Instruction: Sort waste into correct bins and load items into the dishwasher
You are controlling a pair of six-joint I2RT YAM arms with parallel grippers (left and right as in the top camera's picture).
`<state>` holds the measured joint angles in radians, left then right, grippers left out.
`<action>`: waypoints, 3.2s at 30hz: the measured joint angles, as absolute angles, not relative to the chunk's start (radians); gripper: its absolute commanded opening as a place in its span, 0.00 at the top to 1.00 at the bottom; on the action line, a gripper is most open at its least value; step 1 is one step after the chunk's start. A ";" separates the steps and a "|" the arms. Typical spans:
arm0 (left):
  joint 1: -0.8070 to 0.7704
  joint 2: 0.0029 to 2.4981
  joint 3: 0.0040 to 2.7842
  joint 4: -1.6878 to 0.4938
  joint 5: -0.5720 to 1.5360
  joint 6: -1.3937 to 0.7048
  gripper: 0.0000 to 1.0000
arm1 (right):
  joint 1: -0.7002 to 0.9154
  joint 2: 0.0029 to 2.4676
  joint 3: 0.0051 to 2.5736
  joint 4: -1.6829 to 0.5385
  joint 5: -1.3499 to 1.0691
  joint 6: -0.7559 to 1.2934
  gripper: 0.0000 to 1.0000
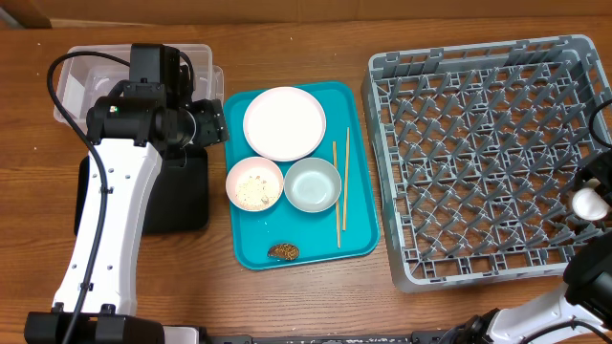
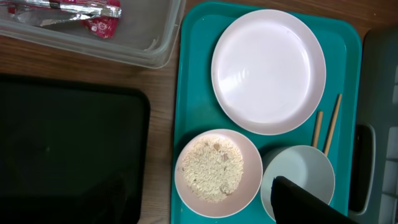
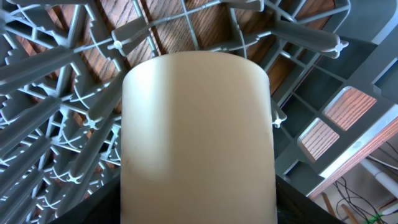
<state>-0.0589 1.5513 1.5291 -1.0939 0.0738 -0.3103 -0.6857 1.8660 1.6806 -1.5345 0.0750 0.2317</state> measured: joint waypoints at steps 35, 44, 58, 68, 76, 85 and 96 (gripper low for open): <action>-0.059 1.551 1.529 -1.108 0.074 -0.310 0.15 | -0.611 1.849 1.681 -1.465 -0.382 0.057 0.06; -0.122 1.551 1.529 -1.118 0.075 -0.286 0.16 | -0.301 1.645 1.681 -1.446 -0.407 0.012 0.05; -0.287 1.581 1.529 -1.134 0.062 -0.242 0.16 | -0.017 1.623 1.679 -1.450 -0.283 0.023 0.03; -0.289 1.582 1.527 -1.185 0.059 -0.236 0.18 | -0.019 1.623 1.679 -1.450 -0.247 0.027 0.00; -0.338 1.582 1.457 -1.195 0.057 -0.236 0.20 | -0.019 1.623 1.679 -1.447 -0.246 0.027 0.00; -0.424 1.586 1.260 -1.060 0.044 -0.232 0.32 | -0.019 1.623 1.679 -1.447 -0.246 0.027 0.00; -0.475 1.592 1.099 -0.855 -0.075 -0.232 0.43 | -0.019 1.623 1.679 -1.448 -0.246 0.027 0.00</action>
